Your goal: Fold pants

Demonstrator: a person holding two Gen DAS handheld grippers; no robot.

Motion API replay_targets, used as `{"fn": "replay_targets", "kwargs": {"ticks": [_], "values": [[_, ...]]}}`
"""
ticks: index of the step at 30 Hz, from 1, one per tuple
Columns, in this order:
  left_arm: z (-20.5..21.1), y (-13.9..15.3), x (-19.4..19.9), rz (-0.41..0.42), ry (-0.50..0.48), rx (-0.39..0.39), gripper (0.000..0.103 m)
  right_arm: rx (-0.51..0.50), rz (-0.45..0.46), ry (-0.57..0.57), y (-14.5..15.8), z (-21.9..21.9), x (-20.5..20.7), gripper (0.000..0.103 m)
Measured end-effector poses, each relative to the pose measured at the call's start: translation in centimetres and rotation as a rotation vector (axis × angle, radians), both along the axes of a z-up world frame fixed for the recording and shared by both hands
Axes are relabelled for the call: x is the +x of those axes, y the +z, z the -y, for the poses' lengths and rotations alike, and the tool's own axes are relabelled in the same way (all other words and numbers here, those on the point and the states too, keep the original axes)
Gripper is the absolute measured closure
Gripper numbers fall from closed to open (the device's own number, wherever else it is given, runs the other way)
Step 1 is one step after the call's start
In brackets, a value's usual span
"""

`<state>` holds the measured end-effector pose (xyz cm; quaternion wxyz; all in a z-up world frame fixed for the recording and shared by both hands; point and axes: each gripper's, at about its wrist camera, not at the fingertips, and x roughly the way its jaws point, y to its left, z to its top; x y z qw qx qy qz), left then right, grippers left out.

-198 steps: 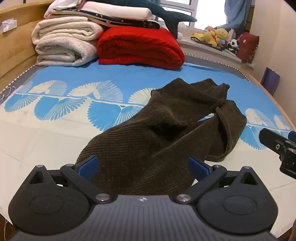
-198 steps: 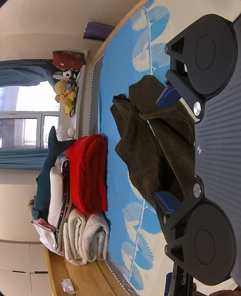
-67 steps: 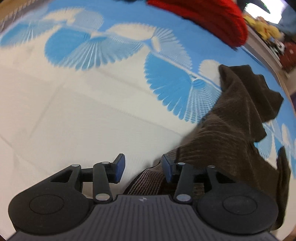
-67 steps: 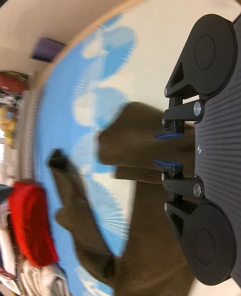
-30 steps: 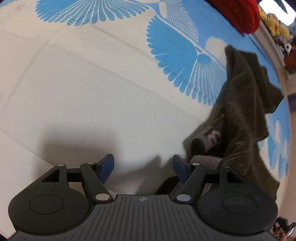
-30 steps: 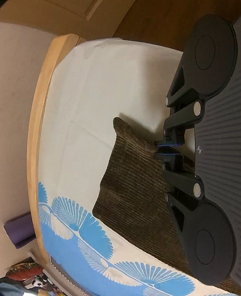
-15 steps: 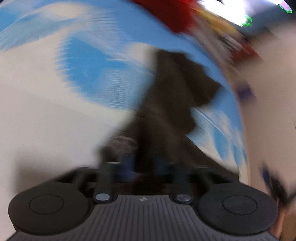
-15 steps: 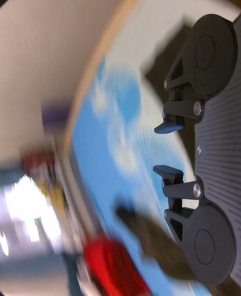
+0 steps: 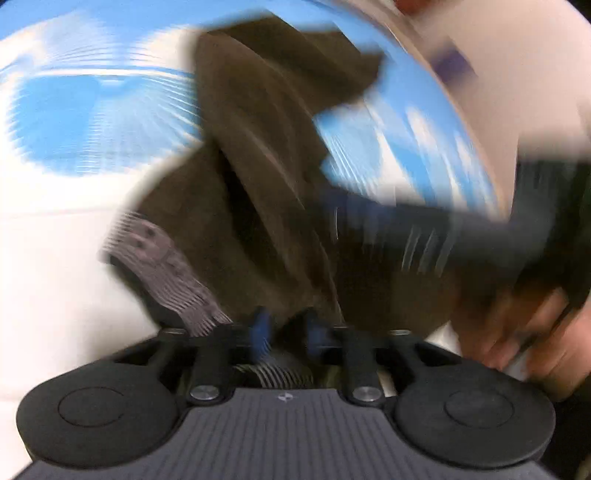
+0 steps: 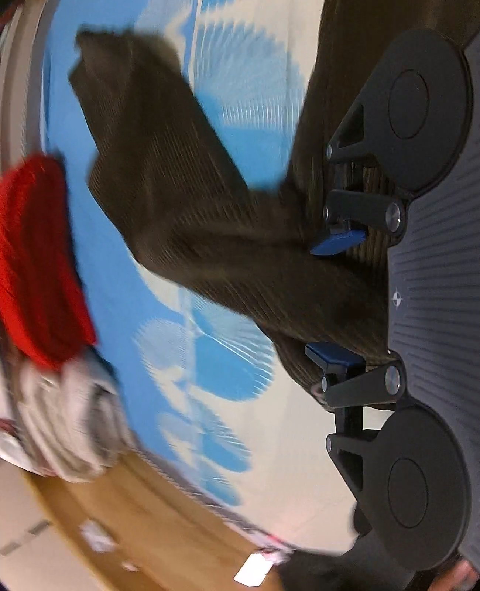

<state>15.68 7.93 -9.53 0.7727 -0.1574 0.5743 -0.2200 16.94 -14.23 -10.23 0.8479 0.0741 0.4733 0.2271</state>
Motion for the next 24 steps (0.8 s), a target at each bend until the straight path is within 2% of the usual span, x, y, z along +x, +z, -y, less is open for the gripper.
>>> {"fn": "replay_targets", "kwargs": {"ticks": [2, 3, 4, 5, 8, 10, 11, 12, 13, 14, 15, 16, 18, 19, 21, 22, 23, 24], "values": [[-3.2, 0.2, 0.9, 0.0, 0.14, -0.003, 0.058, -0.075, -0.003, 0.046, -0.9, -1.1, 0.5, 0.05], [-4.5, -0.2, 1.4, -0.006, 0.212, 0.007, 0.047, -0.106, -0.015, 0.058, -1.5, -1.4, 0.4, 0.057], [-5.5, -1.0, 2.0, -0.031, 0.27, 0.033, 0.043, -0.107, -0.033, 0.063, -2.0, -1.1, 0.4, 0.064], [-5.9, -2.0, 2.5, -0.064, 0.299, 0.054, 0.043, -0.094, -0.052, 0.066, -2.3, -0.8, 0.5, 0.077], [-5.4, -4.9, 4.3, -0.157, 0.316, 0.02, 0.039, -0.074, -0.055, 0.075, -2.3, -0.5, 0.4, 0.078], [-4.6, -5.6, 5.1, -0.165, 0.314, 0.0, 0.033, -0.038, -0.071, 0.062, -2.1, -0.1, 0.5, 0.078], [-4.3, -5.6, 4.9, -0.153, 0.308, 0.015, 0.033, -0.022, -0.078, 0.058, -2.0, 0.2, 0.6, 0.077], [-3.7, -5.6, 5.3, -0.13, 0.291, 0.054, 0.041, -0.01, -0.078, 0.055, -1.8, 0.4, 0.6, 0.077], [-3.3, -5.2, 4.8, -0.116, 0.271, 0.092, 0.077, -0.006, -0.067, 0.046, -1.6, 0.5, 0.6, 0.077], [-2.9, -5.1, 5.2, -0.12, 0.226, 0.13, 0.084, 0.0, -0.057, 0.037, -1.4, 0.8, 0.6, 0.076], [-2.6, -4.5, 5.0, -0.098, 0.181, 0.167, 0.093, 0.014, -0.049, 0.028, -1.0, 1.1, 0.6, 0.073], [-2.4, -3.1, 5.0, -0.037, 0.143, 0.212, 0.095, 0.034, -0.042, 0.016, -0.6, 1.6, 0.7, 0.072], [-2.2, 0.7, 5.1, 0.15, 0.113, 0.346, 0.096, 0.061, -0.026, -0.011, -0.1, 3.0, 0.6, 0.07], [-2.8, 2.4, 5.2, 0.235, 0.166, 0.389, 0.097, 0.066, -0.021, -0.021, 0.0, 3.4, 0.7, 0.07], [-5.0, 4.9, 5.3, 0.388, 0.365, 0.426, 0.095, 0.065, -0.017, -0.039, 0.2, 4.8, 0.5, 0.07], [-6.0, 5.4, 5.3, 0.429, 0.452, 0.457, 0.088, 0.053, -0.017, -0.045, 0.2, 5.3, 0.4, 0.07], [-6.8, 5.4, 5.4, 0.436, 0.505, 0.492, 0.081, 0.038, -0.017, -0.051, 0.0, 5.9, 0.2, 0.07], [-7.4, 5.0, 5.5, 0.41, 0.516, 0.508, 0.059, 0.019, -0.018, -0.054, -0.2, 6.3, 0.1, 0.07]]}}
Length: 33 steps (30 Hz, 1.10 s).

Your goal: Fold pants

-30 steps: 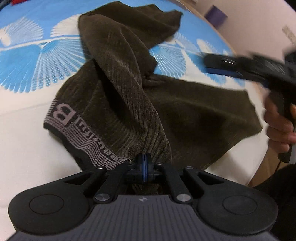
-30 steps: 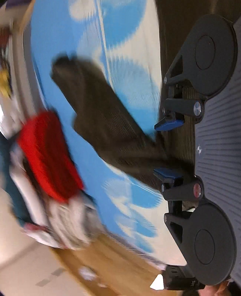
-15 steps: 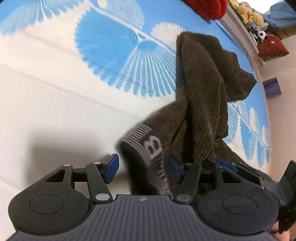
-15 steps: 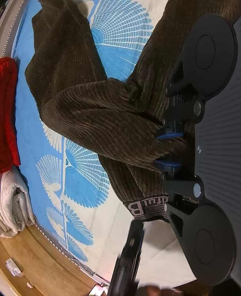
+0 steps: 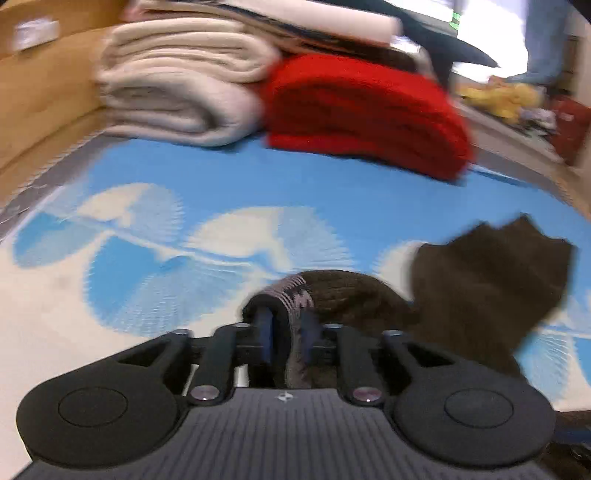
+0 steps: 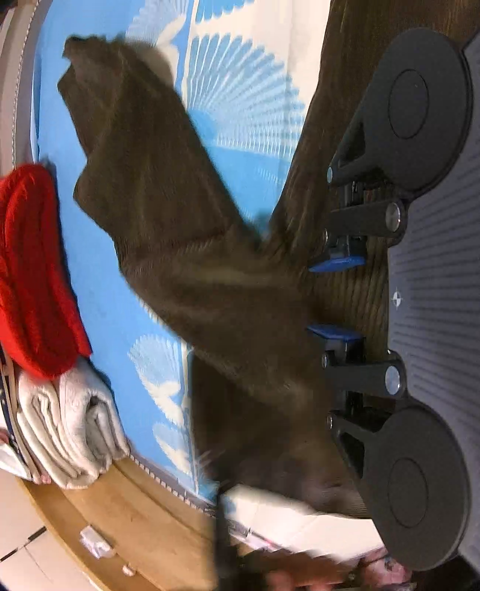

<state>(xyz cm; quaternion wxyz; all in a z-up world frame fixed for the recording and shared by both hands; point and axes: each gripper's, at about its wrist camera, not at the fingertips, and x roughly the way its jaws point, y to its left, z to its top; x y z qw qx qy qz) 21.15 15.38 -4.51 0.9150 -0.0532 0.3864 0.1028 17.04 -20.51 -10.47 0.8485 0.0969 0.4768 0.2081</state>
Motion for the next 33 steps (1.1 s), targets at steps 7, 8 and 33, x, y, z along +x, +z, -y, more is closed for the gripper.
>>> {"fn": "replay_targets", "kwargs": {"ticks": [7, 8, 33], "values": [[-3.0, -5.6, -2.6, -0.344, -0.143, -0.131, 0.019, -0.182, -0.009, 0.094, -1.6, 1.7, -2.2, 0.066], [-3.3, -7.2, -3.2, -0.422, -0.174, -0.174, 0.02, -0.216, -0.011, 0.127, -1.9, 1.7, -2.7, 0.064], [-2.8, -5.3, -7.2, -0.415, -0.266, 0.086, 0.064, -0.481, -0.13, 0.183, -5.1, 4.1, -6.8, 0.06]]}}
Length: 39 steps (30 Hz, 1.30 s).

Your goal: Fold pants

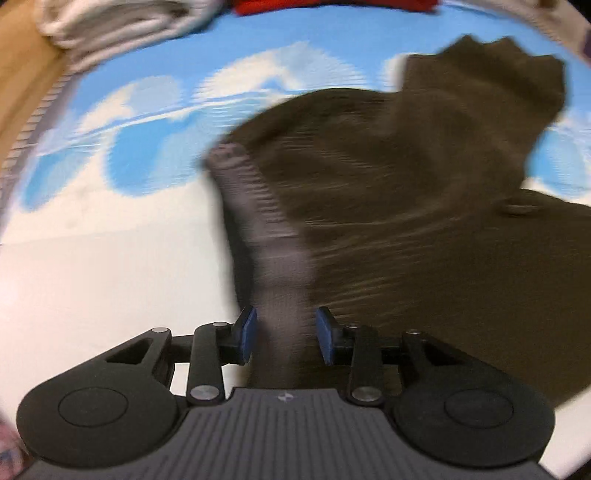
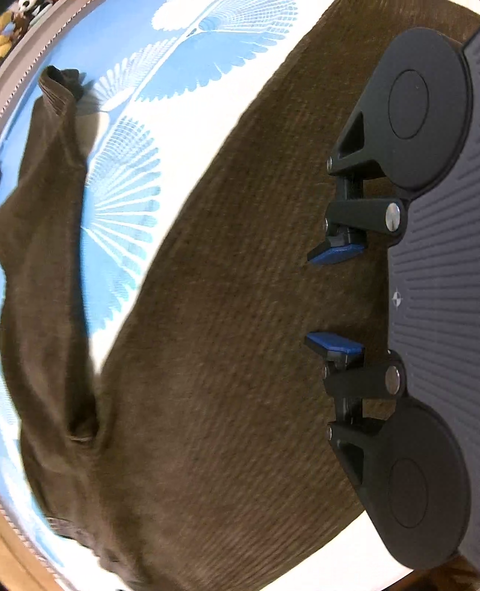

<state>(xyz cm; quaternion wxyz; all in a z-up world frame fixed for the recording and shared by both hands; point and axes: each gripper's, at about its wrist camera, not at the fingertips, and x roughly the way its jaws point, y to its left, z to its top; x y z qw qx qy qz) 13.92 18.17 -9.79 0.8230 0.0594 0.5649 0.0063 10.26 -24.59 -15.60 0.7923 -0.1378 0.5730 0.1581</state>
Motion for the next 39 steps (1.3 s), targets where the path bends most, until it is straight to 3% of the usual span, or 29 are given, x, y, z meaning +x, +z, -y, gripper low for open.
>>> {"fn": "replay_targets", "kwargs": {"ticks": [3, 6, 8, 15, 20, 24, 28, 36, 39], "values": [[0.6, -1.7, 0.0, -0.058, -0.031, -0.045, 0.064, 0.005, 0.0, -0.009, -0.1, 0.4, -0.1, 0.06], [-0.3, -4.6, 0.8, -0.152, 0.011, 0.072, 0.074, 0.016, 0.028, -0.023, 0.5, 0.7, 0.1, 0.06], [0.2, -4.0, 0.9, -0.139, 0.003, 0.077, 0.074, 0.035, 0.076, -0.048, 1.2, 1.0, 0.2, 0.06], [3.8, 2.0, 0.9, 0.099, -0.031, -0.031, 0.07, 0.158, 0.304, -0.243, 5.2, 3.7, 1.5, 0.06], [5.7, 2.3, 2.3, 0.144, 0.011, -0.014, 0.07, 0.191, 0.394, -0.339, 6.5, 5.0, 1.9, 0.061], [7.2, 3.0, 3.7, 0.229, 0.05, -0.054, 0.07, 0.207, 0.478, -0.384, 7.4, 5.7, 2.1, 0.08], [9.5, 5.7, 4.2, 0.374, 0.076, -0.083, 0.07, 0.256, 0.584, -0.461, 8.7, 6.8, 2.0, 0.08], [15.9, 13.4, 3.9, 0.607, 0.01, -0.123, 0.07, 0.326, 0.697, -0.564, 10.8, 7.3, 1.8, 0.079], [17.5, 13.0, 3.8, 0.669, -0.02, -0.153, 0.065, 0.346, 0.675, -0.568, 10.8, 7.4, 1.8, 0.079]]}}
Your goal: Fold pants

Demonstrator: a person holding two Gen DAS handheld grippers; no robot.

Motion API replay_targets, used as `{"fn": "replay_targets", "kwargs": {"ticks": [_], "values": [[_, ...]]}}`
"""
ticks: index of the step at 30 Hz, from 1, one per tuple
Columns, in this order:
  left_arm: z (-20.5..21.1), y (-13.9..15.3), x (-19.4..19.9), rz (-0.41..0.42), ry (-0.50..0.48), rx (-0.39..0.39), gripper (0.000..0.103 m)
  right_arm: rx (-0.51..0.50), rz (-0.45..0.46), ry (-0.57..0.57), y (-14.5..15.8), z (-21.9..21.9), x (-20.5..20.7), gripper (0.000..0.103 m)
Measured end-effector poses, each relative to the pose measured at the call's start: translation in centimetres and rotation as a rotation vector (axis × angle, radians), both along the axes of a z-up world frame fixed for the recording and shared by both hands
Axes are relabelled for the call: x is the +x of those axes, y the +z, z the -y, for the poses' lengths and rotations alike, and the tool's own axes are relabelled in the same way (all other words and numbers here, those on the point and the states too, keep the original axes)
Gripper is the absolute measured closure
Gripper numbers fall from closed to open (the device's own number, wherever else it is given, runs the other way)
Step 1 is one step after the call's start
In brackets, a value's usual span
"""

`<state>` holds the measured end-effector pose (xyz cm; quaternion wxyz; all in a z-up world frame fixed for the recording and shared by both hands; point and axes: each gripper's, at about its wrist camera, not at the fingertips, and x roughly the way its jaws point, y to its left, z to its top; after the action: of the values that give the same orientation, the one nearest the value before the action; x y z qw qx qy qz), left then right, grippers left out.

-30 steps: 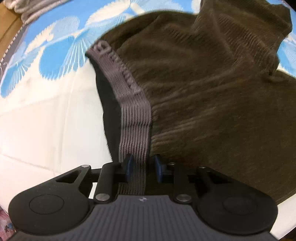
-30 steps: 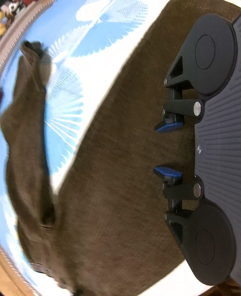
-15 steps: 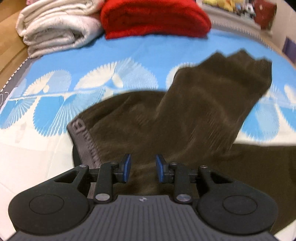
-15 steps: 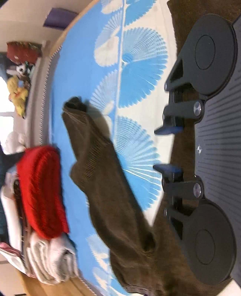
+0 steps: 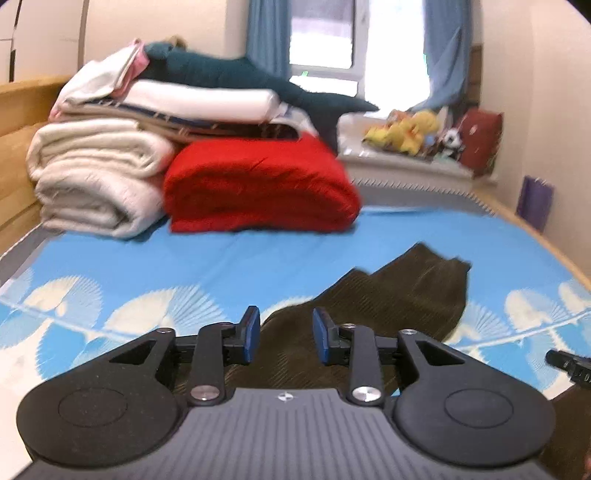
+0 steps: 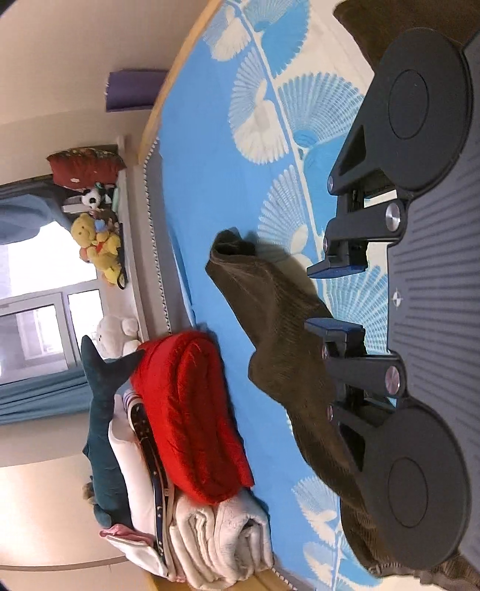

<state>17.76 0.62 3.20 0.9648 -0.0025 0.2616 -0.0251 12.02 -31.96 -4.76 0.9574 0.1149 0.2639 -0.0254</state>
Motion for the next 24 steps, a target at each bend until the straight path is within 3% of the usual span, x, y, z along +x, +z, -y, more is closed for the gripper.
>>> {"fn": "replay_targets", "kwargs": {"ticks": [2, 3, 5, 7, 9, 16, 20, 24], "values": [[1.0, -2.0, 0.2, -0.026, -0.04, 0.03, 0.065, 0.003, -0.014, -0.011, 0.0, 0.2, -0.1, 0.079], [1.5, -3.2, 1.0, -0.089, -0.042, 0.072, 0.067, 0.014, -0.02, -0.008, 0.0, 0.2, -0.2, 0.079], [1.8, -4.9, 2.0, -0.155, 0.001, 0.09, 0.073, 0.02, -0.028, -0.011, 0.1, 0.4, -0.3, 0.078], [1.4, -5.9, 2.9, -0.204, 0.019, 0.039, 0.086, 0.006, -0.027, -0.012, 0.1, 0.6, -0.2, 0.081], [0.8, -6.3, 3.5, -0.237, 0.059, -0.003, 0.09, -0.004, -0.031, -0.012, 0.1, 0.8, 0.1, 0.092], [-1.5, -6.5, 5.7, -0.262, 0.093, -0.089, 0.092, 0.093, 0.006, -0.056, 0.8, 2.7, 0.8, 0.1], [-4.0, -7.2, 6.7, -0.294, 0.107, -0.215, 0.092, 0.17, 0.037, -0.067, 1.5, 3.8, 1.3, 0.103], [-5.0, -9.6, 7.7, -0.336, 0.064, -0.332, 0.092, 0.275, 0.032, -0.109, 1.1, 5.3, 2.2, 0.103]]}}
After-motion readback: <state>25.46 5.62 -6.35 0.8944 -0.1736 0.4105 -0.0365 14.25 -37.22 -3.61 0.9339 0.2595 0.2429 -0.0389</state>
